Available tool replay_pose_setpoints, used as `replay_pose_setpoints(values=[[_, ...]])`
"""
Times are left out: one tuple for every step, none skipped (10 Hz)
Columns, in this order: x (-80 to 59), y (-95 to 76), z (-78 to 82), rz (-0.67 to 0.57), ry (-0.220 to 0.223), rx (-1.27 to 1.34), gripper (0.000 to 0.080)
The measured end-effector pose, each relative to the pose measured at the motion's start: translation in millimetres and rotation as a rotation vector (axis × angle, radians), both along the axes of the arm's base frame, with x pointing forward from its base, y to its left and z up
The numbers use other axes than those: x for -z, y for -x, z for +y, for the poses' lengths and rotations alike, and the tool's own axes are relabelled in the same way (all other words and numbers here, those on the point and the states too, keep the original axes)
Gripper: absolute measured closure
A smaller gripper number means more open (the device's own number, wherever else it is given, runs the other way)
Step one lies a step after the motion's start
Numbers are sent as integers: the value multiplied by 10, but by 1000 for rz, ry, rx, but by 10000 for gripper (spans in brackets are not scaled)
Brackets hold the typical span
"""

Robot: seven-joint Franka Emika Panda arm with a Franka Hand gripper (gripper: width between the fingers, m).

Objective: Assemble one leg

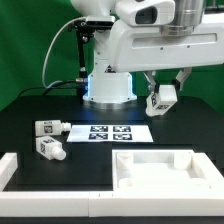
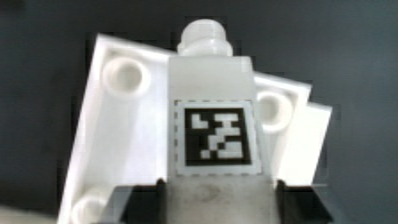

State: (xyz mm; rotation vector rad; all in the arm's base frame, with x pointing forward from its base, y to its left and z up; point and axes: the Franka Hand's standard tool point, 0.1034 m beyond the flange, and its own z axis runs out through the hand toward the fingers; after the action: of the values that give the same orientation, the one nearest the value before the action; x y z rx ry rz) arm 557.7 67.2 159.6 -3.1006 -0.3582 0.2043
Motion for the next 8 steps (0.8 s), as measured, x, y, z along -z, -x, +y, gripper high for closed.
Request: replay_pose_setpoints(values=[[5, -6, -13, -62, -6, 3, 514], [12, -21, -22, -109, -10, 5, 514], [2, -83, -16, -185, -27, 12, 514], [-32, -143, 48, -197, -83, 42, 514], [-72, -350, 92, -320, -120, 62, 514], [-71, -453, 127, -422, -131, 85, 514], [-105, -499, 211, -456, -137, 110, 514], [-201, -613, 249, -559, -133, 120, 514]])
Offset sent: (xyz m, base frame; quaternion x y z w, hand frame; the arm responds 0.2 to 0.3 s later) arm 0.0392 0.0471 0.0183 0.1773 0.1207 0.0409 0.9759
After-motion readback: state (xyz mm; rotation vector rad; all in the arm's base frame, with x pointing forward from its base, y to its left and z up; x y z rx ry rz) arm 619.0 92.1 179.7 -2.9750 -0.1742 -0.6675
